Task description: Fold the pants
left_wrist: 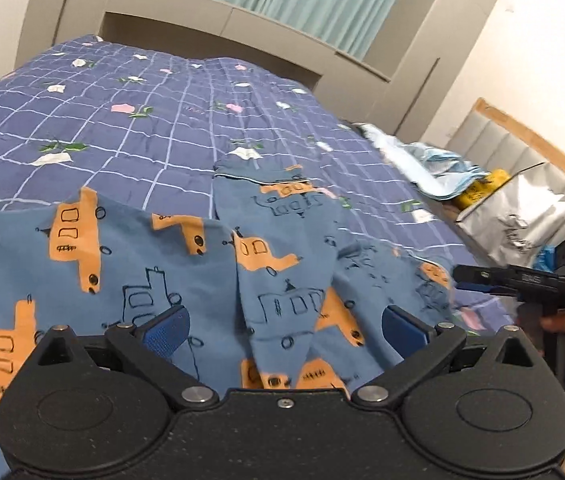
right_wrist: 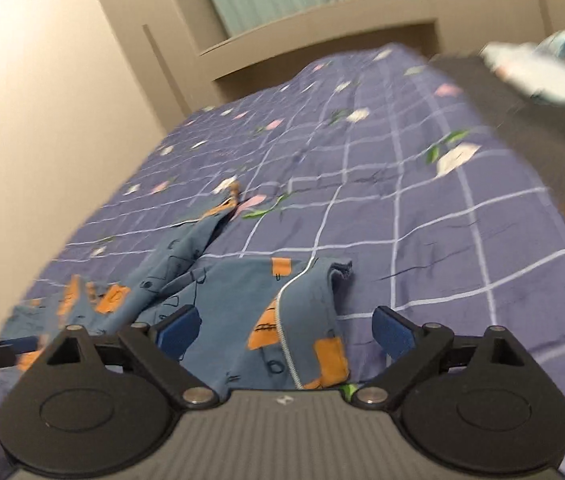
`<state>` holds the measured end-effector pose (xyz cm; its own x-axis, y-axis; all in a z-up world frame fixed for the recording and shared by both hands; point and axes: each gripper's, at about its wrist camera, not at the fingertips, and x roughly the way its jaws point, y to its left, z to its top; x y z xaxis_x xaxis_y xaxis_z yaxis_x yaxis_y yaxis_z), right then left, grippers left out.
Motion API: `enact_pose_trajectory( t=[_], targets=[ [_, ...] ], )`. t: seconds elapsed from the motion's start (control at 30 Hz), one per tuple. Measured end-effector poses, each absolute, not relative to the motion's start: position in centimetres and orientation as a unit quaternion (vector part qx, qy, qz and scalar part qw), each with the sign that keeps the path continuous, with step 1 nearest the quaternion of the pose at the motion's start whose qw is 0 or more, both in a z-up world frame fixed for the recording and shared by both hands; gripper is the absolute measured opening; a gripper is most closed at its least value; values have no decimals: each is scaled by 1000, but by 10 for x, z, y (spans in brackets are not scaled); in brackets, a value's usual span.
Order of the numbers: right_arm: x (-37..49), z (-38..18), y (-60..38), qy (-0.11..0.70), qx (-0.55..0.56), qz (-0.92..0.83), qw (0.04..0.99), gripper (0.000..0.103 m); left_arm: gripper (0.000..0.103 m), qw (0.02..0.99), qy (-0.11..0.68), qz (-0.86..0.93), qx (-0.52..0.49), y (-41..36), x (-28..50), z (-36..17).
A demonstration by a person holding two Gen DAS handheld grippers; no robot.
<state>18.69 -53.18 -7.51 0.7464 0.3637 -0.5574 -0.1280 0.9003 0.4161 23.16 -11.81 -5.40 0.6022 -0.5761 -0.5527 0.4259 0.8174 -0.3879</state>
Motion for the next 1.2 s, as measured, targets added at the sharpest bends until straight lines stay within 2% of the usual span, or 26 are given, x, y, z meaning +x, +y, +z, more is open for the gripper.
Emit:
enact_pose_trajectory(
  t=[0.1,0.17,0.23,0.27,0.3,0.33,0.43,0.47,0.63,0.7,0.77,0.87,0.93,1.0,1.07,1.13,1.2],
  targets=[
    [195,-82,-544,339,160,167,912,95,102,891,351,-271,-98,-125,238,-56],
    [197,-87,-550,348,166,182,904,88,102,892,358,-259,-95,-125,240,-60],
    [195,-90,-554,346,178,197,900,66,102,893,362,-251,-97,-124,241,-63],
    [194,-90,-555,347,180,204,898,58,102,893,363,-248,-99,-124,241,-64],
    [193,-90,-554,345,181,210,896,43,102,893,363,-246,-100,-124,241,-64],
    [189,-89,-553,343,179,214,897,32,102,893,363,-246,-100,-124,241,-64],
    [180,-81,-549,342,155,202,905,10,102,893,362,-249,-100,-123,240,-63],
    [176,-76,-549,341,150,192,908,7,102,893,361,-249,-100,-122,240,-63],
    [157,-50,-557,335,122,166,919,5,102,896,350,-254,-100,-120,236,-58],
    [158,-49,-552,356,93,147,918,5,102,896,350,-255,-97,-121,236,-59],
    [164,-55,-546,380,63,115,915,5,102,895,356,-252,-92,-124,238,-61],
    [173,-59,-540,395,51,85,913,20,102,895,361,-248,-79,-128,240,-64],
    [179,-50,-534,386,44,84,918,58,102,893,369,-245,-82,-128,244,-67],
    [195,-36,-522,374,30,96,922,71,99,886,384,-239,-105,-125,249,-71],
    [222,-21,-500,368,16,115,923,78,99,879,392,-237,-136,-120,252,-73],
    [254,-12,-473,367,1,134,921,92,99,877,388,-233,-159,-117,252,-75],
    [288,-8,-441,371,-15,154,916,96,99,877,386,-226,-177,-115,251,-76]
  ],
)
